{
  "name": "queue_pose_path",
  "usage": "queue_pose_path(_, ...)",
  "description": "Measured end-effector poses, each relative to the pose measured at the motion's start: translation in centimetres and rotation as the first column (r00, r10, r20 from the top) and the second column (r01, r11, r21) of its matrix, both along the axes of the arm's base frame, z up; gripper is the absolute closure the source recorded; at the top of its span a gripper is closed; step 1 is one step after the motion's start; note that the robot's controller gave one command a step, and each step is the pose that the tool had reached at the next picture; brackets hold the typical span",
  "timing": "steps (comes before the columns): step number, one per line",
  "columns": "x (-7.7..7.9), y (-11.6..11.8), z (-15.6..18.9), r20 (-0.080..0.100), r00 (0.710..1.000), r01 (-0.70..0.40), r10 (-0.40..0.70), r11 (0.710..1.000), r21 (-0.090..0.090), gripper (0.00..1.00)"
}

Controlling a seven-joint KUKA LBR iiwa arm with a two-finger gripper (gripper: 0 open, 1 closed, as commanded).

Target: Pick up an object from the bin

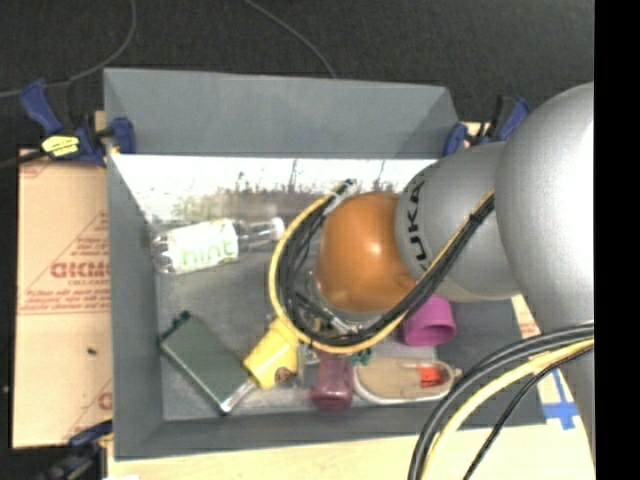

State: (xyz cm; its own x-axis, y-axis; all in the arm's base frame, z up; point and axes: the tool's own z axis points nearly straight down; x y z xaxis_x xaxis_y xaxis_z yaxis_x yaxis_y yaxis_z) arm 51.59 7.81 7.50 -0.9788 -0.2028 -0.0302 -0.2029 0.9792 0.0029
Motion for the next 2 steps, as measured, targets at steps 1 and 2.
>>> queue_pose_path(1,0.00,0.00,0.00,0.000,1.000,0.002,-0.002,1.000,0.000,1.00)
queue_pose_path(2,0.00,0.00,0.00,0.000,1.000,0.004,-0.004,1.000,0.000,1.00)
